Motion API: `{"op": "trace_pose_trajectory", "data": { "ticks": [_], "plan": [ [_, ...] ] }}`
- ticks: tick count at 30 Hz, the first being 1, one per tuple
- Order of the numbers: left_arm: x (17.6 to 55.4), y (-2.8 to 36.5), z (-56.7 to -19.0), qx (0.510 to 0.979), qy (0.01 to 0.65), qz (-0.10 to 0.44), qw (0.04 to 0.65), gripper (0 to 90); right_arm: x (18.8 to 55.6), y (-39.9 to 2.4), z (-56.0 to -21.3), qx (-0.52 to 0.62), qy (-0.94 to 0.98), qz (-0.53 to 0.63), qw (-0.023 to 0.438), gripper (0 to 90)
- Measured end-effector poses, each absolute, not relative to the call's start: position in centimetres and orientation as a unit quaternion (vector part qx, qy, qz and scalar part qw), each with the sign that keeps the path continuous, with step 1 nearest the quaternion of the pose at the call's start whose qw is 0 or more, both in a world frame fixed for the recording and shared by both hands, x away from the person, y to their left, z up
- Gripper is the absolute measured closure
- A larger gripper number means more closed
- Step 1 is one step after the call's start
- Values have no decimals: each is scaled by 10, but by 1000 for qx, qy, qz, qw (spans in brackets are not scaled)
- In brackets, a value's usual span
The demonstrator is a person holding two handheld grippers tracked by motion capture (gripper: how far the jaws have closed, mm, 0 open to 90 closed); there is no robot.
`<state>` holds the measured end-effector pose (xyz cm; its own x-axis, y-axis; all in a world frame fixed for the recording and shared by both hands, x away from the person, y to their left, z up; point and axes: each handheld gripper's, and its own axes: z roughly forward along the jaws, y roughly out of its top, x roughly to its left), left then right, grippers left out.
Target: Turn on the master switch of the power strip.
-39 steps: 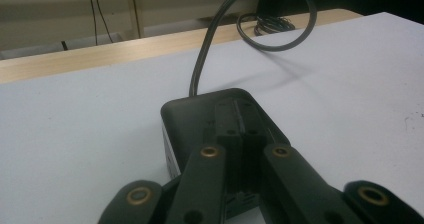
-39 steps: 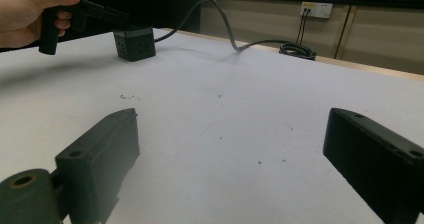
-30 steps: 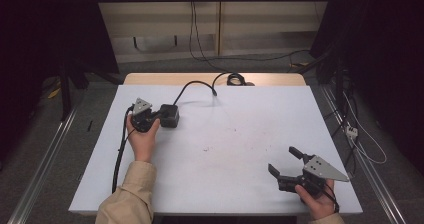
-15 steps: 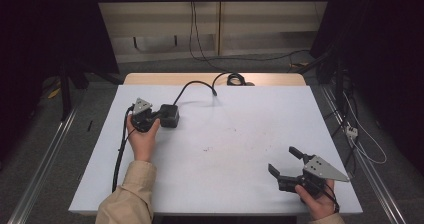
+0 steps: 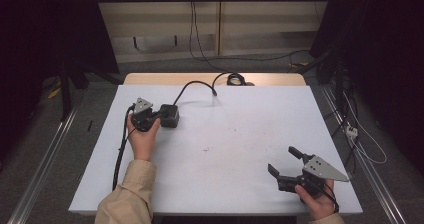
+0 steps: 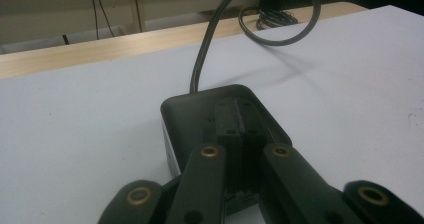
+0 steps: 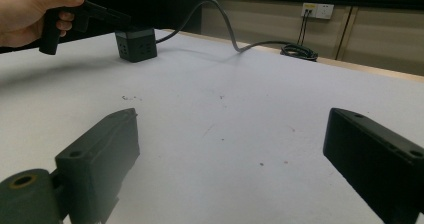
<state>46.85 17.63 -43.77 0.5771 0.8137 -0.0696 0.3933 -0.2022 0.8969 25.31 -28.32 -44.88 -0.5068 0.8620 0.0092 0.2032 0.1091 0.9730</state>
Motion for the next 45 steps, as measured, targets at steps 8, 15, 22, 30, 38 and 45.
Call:
{"op": "trace_pose_trajectory", "data": {
  "ticks": [8, 15, 22, 30, 38, 45],
  "plan": [
    [467, 175, -437, 746, 405, 223, 479, 900, 253, -283, -449, 392, 679, 541, 305, 72],
    [467, 176, -439, 739, 410, 221, 486, 900, 253, -284, -449, 393, 678, 541, 304, 71],
    [466, 174, -438, 738, 414, 224, 483, 900, 254, -284, -449, 394, 678, 541, 304, 71],
    [465, 173, -437, 733, 418, 231, 484, 900, 254, -284, -449, 394, 678, 541, 304, 71],
    [465, 173, -437, 734, 420, 228, 483, 900, 254, -284, -449, 394, 678, 541, 304, 71],
    [465, 173, -437, 734, 417, 235, 482, 900, 254, -284, -449, 394, 678, 541, 304, 71]
  ]
}}
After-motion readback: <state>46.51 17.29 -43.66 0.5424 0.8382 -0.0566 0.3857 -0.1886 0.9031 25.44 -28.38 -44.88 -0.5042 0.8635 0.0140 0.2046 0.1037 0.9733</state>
